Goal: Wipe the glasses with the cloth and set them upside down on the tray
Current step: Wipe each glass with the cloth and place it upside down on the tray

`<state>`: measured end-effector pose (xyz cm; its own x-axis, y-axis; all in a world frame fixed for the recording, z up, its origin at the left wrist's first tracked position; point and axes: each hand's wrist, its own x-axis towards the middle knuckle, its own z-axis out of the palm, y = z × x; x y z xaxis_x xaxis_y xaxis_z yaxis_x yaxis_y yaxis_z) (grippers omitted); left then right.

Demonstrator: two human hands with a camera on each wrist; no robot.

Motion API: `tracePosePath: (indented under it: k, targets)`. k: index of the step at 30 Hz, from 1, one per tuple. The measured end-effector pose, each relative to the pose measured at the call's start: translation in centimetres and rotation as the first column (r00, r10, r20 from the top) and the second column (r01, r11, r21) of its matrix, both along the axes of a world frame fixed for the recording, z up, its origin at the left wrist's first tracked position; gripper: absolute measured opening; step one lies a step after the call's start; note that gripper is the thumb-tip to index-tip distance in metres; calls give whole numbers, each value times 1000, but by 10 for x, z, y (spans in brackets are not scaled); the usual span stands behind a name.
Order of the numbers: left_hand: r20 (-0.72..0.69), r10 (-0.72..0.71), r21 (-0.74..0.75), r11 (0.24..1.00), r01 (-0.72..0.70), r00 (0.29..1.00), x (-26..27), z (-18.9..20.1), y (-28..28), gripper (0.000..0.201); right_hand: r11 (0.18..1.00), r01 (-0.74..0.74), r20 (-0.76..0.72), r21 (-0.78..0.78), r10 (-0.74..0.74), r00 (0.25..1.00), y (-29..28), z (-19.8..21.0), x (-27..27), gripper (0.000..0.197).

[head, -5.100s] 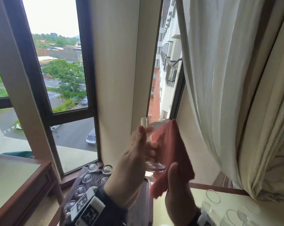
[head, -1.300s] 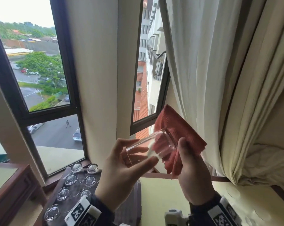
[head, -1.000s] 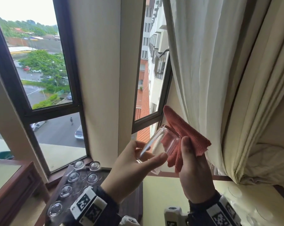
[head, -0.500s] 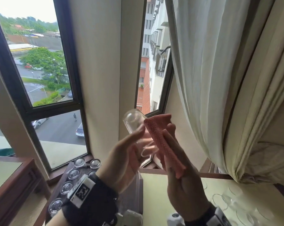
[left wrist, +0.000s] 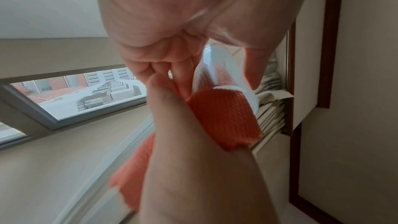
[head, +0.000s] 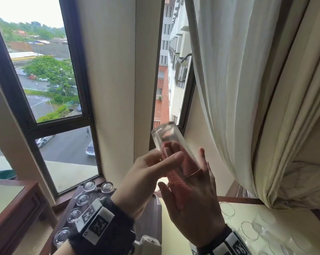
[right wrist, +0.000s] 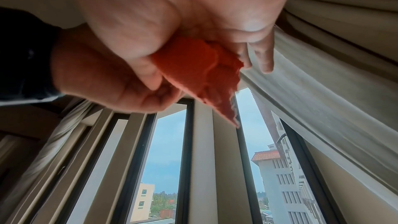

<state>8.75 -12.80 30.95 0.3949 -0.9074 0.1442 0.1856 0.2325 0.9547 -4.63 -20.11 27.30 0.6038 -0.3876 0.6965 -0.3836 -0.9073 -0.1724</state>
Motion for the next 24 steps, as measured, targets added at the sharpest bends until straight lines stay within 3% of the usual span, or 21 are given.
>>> tracePosePath:
  k: [3, 6, 8, 11, 15, 19, 22, 24]
  targets:
    - [-16, -23, 63, 998, 24, 1000, 2, -8, -2, 52, 996, -39, -32, 75, 41, 999, -1, -3, 0, 57]
    - [-180, -11, 75, 997, 25, 984, 3, -9, -4, 50, 978, -155, 107, 137, 141, 984, 0, -5, -3, 56]
    - [-250, 12, 75, 997, 7, 968, 5, -9, -6, 54, 979, -166, 188, 115, 142, 972, -2, -7, -6, 55]
    - [-275, 21, 69, 998, -2, 961, 10, -8, -6, 51, 993, -120, 165, 4, 118, 979, -5, -10, -9, 50]
    - [-173, 24, 42, 999, -17, 985, 14, -11, -5, 52, 998, -59, 51, -8, 59, 997, -3, -13, -6, 52]
    - [-34, 28, -26, 999, -28, 999, 17, -13, -1, 35, 1000, 1, -81, 26, 1, 997, -3, -23, 0, 64]
    - [95, -26, -41, 999, 30, 995, 17, -10, 1, 40, 999, -4, -51, 35, 6, 999, -3, -25, 5, 69]
    - [140, -86, -27, 996, 90, 987, 16, -11, 0, 35, 996, 3, -11, 94, -2, 1000, 3, -17, 8, 57]
